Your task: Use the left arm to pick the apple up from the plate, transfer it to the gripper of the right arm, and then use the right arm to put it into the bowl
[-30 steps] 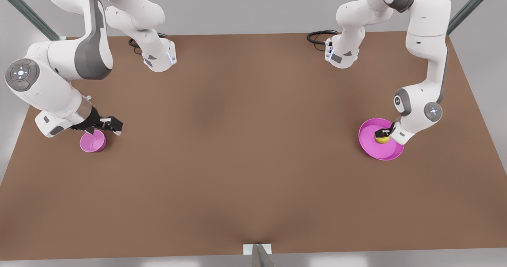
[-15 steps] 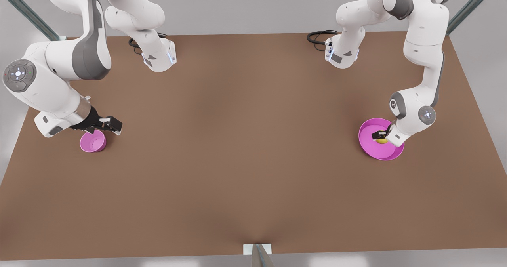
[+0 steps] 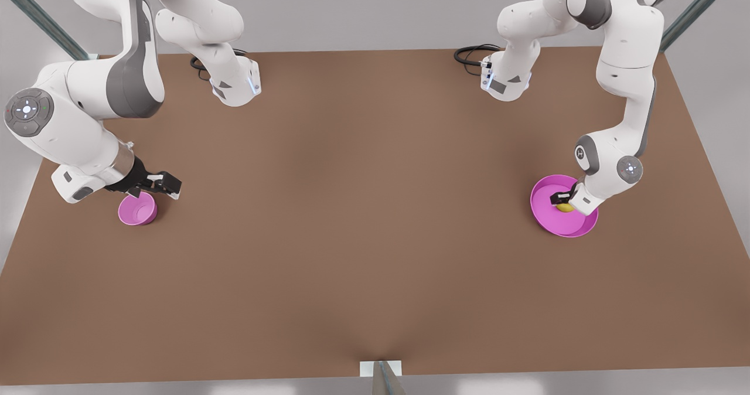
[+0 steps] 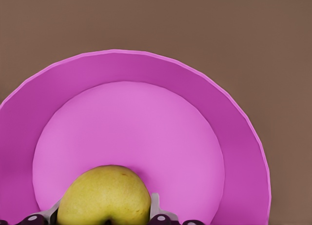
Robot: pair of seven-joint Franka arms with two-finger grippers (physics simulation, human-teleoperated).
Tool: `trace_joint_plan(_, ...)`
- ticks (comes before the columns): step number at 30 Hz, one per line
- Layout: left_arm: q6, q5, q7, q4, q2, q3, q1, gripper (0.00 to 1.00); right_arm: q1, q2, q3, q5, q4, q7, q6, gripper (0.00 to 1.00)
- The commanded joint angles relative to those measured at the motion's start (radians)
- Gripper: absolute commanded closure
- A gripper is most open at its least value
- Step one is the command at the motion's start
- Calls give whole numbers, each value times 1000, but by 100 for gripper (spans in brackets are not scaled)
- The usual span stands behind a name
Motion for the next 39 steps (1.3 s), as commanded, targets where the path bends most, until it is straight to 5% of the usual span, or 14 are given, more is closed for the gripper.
trace_joint_plan(1, 0, 0, -3, 0, -1, 0, 0, 22, 0, -1, 0, 1, 0, -5, -1, 0)
trace_joint_plan(11, -2, 2, -1, 14, -2, -3, -5, 30, 3, -1, 0, 1, 2, -7, -1, 0)
trace_joint_plan(16, -127, 0, -4, 98, -169, -18, -86, 30, 3, -1, 0, 1, 2, -7, -1, 0)
trace_joint_plan(21, -198, -589, -26, 296, -91, -368, -117, 30, 14, -6, 25, 1, 0, 7, -2, 0)
trace_joint_plan(23, -341, -613, -21, 479, 10, -405, -129, 33, 14, -4, 37, 30, -3, 7, -4, 0)
trace_joint_plan(31, -485, -1061, 1203, 680, 217, -506, -190, 38, -15, 154, 44, 702, -18, -97, 200, 0)
trace_joint_plan(34, -483, -1233, 1568, 697, 266, -508, -219, 55, -14, 240, 156, 850, -15, -110, 401, 0)
trace_joint_plan(39, -477, -1383, 1945, 890, 436, -509, -333, 55, -18, 405, 189, 1317, -16, -613, 432, 0)
